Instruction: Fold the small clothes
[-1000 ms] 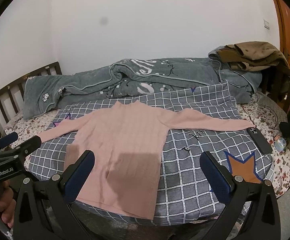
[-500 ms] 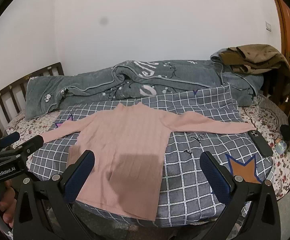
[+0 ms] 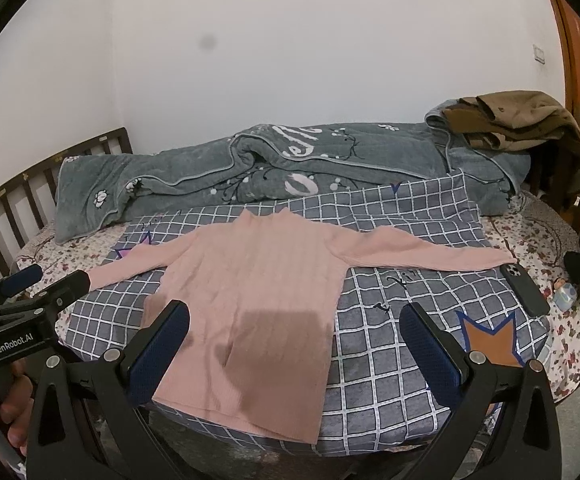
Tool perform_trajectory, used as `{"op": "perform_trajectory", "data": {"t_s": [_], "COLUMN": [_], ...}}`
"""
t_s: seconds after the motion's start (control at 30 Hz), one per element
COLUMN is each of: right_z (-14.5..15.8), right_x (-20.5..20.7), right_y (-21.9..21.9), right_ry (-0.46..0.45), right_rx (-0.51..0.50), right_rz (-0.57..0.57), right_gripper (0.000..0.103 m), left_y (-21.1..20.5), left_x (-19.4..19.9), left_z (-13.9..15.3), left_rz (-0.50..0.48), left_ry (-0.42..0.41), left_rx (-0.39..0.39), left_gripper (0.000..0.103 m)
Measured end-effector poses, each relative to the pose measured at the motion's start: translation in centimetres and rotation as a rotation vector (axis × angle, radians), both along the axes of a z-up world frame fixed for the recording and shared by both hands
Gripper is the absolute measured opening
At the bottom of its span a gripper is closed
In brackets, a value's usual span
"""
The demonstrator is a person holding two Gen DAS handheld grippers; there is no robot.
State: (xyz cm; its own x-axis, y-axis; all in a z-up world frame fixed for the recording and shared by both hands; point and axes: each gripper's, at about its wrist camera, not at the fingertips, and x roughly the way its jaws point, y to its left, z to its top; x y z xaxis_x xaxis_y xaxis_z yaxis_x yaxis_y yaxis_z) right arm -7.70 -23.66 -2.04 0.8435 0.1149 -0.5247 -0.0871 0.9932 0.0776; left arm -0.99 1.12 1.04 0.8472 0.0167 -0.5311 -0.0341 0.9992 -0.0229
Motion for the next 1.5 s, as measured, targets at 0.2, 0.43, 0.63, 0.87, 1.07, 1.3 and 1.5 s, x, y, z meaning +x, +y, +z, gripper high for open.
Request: {"op": "perform_trajectory", "data": {"t_s": [0.2, 0.43, 0.63, 0.87, 1.07, 1.3, 1.5], "right_z": [0.1, 0.3, 0.3, 0.1, -0.3, -4.7, -6.4], "right_x": [0.2, 0.2, 0.6, 2.6, 6.1, 13.3, 18.8], "right_y": [0.1, -0.1, 0.1, 0.4, 0.5, 1.4, 2.7], "right_ry": [0.006, 0.005, 0.004, 0.004, -0.035, 0.034, 0.020], "right_rx": [0.004, 0.014, -0.001, -0.025, -0.046, -0.035, -0.027], "right_rz": [0.009, 0.022, 0.033, 0.023, 0.032, 0.140, 0.221], "right_gripper": [0.103, 0.103, 0.103, 0.103, 0.103, 0.099, 0.098], "left_y": [0.1, -0.2, -0.5, -0.2, 1.8, 9.1, 18.1], "left_x": [-0.2, -0.1, 0.5, 2.1, 5.3, 10.4, 12.4], "left_z": [0.4, 0.7, 0.7, 0.5, -1.4, -8.5, -14.3], "left_rz": [0.006, 0.015, 0.022, 0.042, 0.065, 0.281, 0.359], "left_ry": [-0.006, -0.005, -0.015, -0.043, -0.049, 0.056, 0.144], "left_rx": [-0.012, -0.002, 0.009, 0.028, -0.004, -0.046, -0.227], "left_gripper": [0.103, 0.103, 0.103, 0.103, 0.103, 0.103, 0.091]}}
